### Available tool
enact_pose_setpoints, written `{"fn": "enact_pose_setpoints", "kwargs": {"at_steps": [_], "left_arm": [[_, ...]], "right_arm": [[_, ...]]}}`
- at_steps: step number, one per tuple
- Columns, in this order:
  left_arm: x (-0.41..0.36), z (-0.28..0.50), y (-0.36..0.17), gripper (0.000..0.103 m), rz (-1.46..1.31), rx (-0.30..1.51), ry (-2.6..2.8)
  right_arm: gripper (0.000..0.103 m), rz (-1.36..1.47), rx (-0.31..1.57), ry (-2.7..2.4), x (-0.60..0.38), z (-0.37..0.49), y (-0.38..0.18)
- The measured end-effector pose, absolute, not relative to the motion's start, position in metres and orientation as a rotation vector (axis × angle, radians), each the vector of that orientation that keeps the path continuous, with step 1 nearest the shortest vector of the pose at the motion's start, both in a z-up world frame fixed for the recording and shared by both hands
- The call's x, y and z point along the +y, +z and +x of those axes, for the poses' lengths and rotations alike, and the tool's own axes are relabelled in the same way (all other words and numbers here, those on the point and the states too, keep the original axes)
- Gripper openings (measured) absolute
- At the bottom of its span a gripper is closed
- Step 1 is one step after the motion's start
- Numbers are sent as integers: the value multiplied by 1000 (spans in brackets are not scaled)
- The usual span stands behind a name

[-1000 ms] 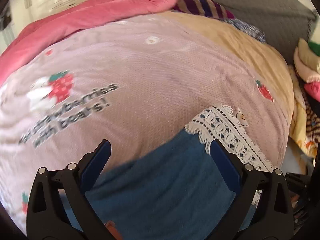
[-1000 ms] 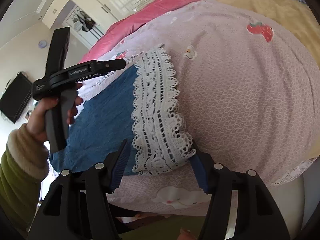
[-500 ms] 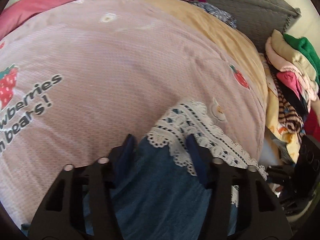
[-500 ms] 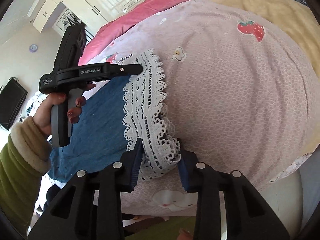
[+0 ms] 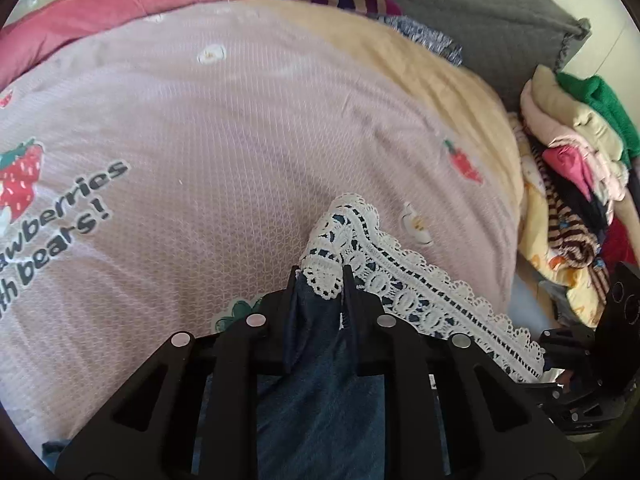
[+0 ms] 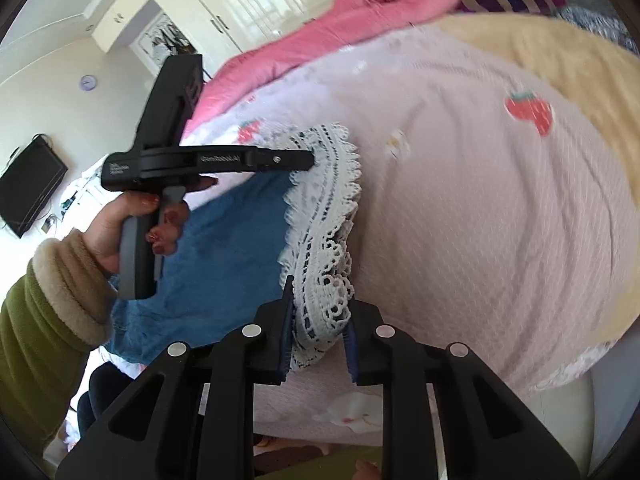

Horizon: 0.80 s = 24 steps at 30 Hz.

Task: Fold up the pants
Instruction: 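Lift the lace hem with the right gripper while the left gripper grasps the denim beside it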

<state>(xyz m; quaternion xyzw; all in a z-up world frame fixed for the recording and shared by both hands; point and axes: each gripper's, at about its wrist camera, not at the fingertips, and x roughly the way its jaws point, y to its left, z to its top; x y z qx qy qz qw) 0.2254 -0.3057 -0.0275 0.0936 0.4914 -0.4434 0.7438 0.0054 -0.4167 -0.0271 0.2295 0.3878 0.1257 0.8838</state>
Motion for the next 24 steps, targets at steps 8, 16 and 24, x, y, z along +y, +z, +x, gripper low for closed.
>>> {"fn": "enact_pose_setpoints", "kwargs": {"at_steps": [8,16,24], "left_arm": [[-259,230,13,11,23,983,-1016],[-196,225,31,11,-122,889,-1027],[-119,220,14,12,-267,863,-961]], "right_arm": [[20,408,719,348,-390,8,13],[20,323,660,498,-338,16,46],[20,189,703,658,-258,34,44]]}}
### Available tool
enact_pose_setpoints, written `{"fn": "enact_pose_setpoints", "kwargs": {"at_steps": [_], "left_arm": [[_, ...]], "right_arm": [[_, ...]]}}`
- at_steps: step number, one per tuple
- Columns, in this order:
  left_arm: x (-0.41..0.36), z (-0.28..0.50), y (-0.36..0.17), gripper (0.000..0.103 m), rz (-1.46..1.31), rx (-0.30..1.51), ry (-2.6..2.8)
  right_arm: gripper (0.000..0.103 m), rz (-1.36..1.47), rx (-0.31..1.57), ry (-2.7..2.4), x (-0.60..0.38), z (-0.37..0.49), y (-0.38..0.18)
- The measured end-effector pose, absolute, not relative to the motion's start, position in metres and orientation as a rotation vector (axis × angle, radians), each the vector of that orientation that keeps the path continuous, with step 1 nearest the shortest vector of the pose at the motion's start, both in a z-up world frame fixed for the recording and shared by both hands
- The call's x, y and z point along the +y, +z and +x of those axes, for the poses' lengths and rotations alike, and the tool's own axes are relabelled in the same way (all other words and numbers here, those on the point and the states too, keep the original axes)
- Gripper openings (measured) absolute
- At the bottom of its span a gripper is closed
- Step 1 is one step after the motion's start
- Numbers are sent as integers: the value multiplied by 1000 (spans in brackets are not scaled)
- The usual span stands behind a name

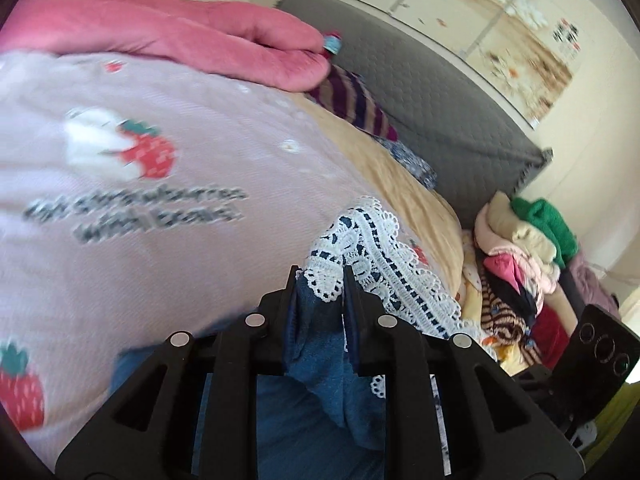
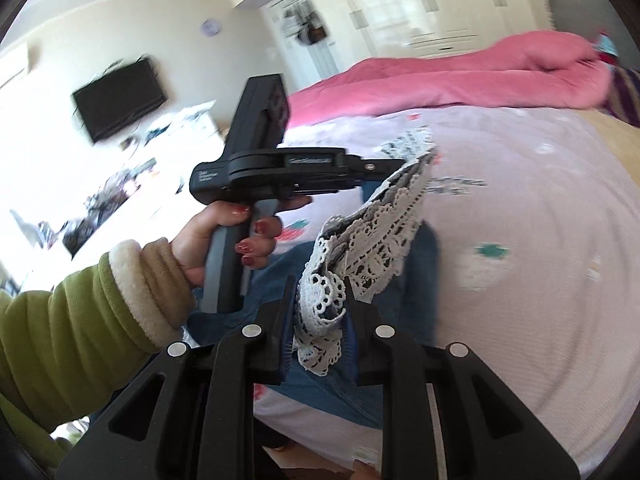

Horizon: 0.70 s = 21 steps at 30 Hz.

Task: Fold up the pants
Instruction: 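Lift the lace hem with the right gripper while the left gripper grasps the denim beside it, then fold the lace hem over the denim with both grippers and release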

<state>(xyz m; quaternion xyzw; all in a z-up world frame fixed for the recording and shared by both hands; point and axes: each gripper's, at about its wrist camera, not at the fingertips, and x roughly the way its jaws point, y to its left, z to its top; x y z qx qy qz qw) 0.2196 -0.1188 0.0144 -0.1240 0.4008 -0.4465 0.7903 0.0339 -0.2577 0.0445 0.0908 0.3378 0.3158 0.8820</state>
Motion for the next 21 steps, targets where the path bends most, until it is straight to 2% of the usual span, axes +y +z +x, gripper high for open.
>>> {"fn": "enact_pose_setpoints", "kwargs": {"at_steps": [4,9,11,18,19,21], "left_arm": [[-91,214,-3,17,-288,892,-877],[-48,212,-21,37,-411,902,-767],[-34,211,-25,49,-458,911,-738],[9,209,-34,67,-663,953,-734],[13,209,-37,72,-688,965,-738],[15,210,-42,74,-723,996,-741]], "right_arm": [[20,117,767,701,-223,41,26],[20,59,838,739,-190,35,3],[20,42,847,747,-180,35,-1],[22,13,861,788,-159,29,-6],[22,2,861,795,-155,29,-8],[22,-6,866,803,-145,25,-12]]}}
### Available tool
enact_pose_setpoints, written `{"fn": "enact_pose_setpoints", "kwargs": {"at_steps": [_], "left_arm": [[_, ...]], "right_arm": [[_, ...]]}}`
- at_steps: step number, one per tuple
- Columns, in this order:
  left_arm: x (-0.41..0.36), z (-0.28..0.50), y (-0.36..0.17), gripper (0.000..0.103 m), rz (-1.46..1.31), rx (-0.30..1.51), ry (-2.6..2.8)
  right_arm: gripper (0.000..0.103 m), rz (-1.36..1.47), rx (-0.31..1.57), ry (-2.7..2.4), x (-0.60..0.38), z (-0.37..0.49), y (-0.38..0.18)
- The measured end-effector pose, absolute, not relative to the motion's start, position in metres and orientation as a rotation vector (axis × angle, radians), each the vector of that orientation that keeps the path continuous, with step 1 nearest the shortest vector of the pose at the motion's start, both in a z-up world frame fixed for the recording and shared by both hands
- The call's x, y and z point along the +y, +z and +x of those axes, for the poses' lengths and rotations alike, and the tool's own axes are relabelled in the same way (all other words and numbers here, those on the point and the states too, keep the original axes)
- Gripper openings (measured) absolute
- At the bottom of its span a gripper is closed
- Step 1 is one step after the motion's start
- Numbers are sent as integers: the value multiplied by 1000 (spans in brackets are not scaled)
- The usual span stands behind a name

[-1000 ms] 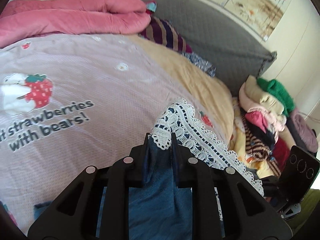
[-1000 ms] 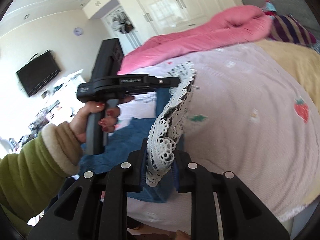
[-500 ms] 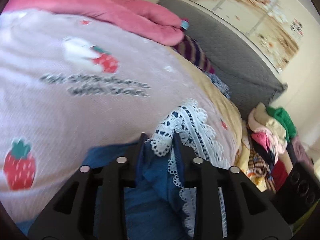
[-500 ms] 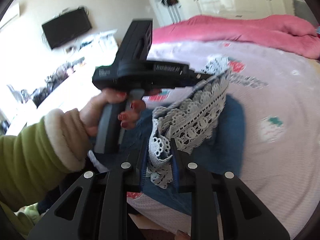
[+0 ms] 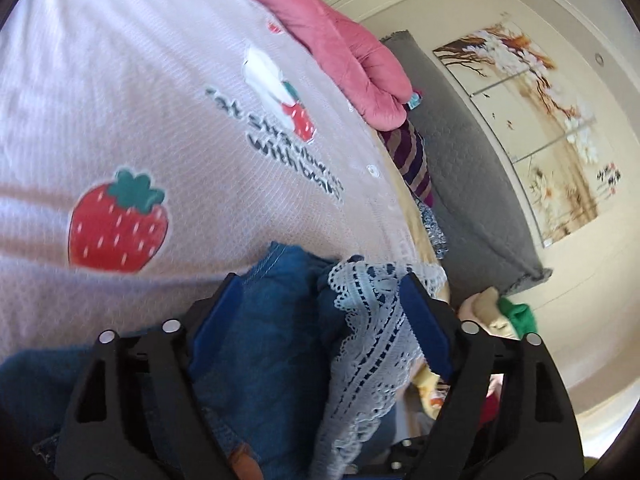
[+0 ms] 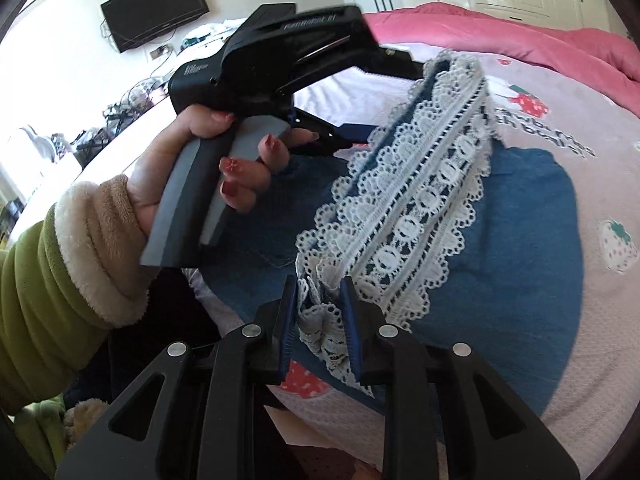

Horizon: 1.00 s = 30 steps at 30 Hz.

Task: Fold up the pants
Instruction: 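Fold the lace hem over the denim with both grippers and release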

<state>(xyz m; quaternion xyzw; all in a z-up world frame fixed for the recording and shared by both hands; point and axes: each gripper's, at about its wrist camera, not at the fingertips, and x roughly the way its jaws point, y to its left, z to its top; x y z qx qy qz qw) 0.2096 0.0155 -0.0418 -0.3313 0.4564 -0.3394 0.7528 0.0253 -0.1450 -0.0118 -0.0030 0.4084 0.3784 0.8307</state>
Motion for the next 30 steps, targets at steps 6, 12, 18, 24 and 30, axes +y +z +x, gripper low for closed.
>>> {"fn": "enact_pose_setpoints", "kwargs": {"at_steps": [6,12,18,24,30], "left_arm": [[24,207,-41,83,-822,967,-792],[11,208,-36,85,-671,995,-719],[-10,211,-42,84,-508,1045,-635],[-11,207,-39,17,-465,1032,-577],[1,202,-47,24,-413,1012,-497]], "right_arm": [[22,-11,874,868,-132,16,-15],[25,-15,870,898,-132,3,-5],[49,-14,808,792,-179,0,15],[57,11,842,602,-220,20,1],[63,-7,930,579,-227,23,-30]]}}
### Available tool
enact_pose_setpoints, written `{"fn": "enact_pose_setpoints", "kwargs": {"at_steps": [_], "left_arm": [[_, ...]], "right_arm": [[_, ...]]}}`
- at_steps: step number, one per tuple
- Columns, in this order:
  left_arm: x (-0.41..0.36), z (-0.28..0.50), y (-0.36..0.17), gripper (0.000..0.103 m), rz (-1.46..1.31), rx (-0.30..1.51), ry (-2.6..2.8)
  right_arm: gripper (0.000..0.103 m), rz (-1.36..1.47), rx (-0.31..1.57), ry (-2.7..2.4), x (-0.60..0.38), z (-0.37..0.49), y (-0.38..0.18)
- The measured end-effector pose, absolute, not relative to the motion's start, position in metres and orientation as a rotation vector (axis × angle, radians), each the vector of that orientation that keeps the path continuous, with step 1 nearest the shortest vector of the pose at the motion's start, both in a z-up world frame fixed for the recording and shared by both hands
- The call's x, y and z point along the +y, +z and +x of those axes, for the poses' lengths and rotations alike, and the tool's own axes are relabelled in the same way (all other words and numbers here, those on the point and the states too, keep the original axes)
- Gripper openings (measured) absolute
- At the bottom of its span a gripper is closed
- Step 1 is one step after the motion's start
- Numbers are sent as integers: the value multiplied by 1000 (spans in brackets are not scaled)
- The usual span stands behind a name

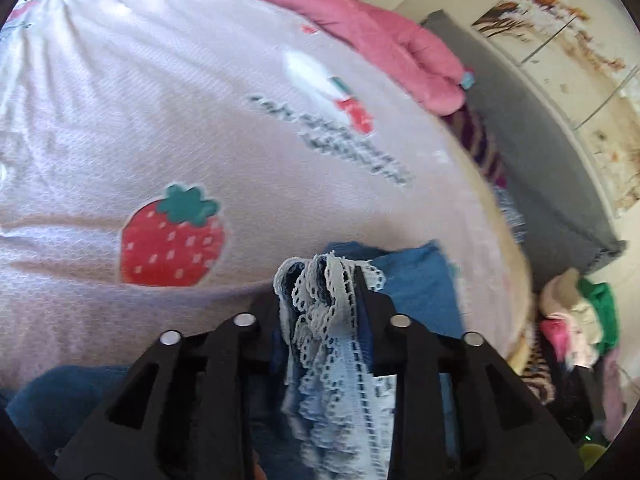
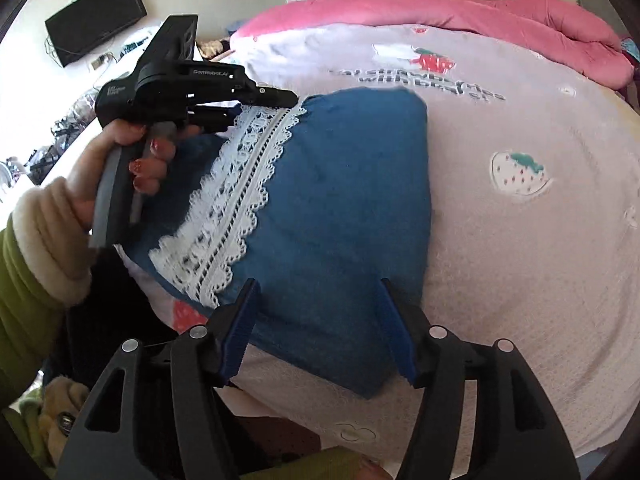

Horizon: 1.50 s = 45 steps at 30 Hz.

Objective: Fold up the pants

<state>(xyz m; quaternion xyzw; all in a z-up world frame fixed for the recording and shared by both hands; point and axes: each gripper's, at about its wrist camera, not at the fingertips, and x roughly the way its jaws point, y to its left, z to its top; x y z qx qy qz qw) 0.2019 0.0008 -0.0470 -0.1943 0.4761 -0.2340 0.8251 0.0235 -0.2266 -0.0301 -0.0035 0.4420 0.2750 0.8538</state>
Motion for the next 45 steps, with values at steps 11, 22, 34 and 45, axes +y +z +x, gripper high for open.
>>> {"fn": "enact_pose_setpoints", "kwargs": {"at_steps": [11,22,34,45], "left_arm": [[10,197,-28,64,-422,944,-442],[23,142,25,90,-300,827,-274],[24,98,42,93,-148,767,-171],[37,66,18,93,-109,829,-58]], "right_arm": [[74,-20,886,631,-221,3,-10],[74,-70,825,718,-193,-7,6],[72,-108,810,769,-166,-13,7],[25,-175,933,785,-132,1,-24]]}}
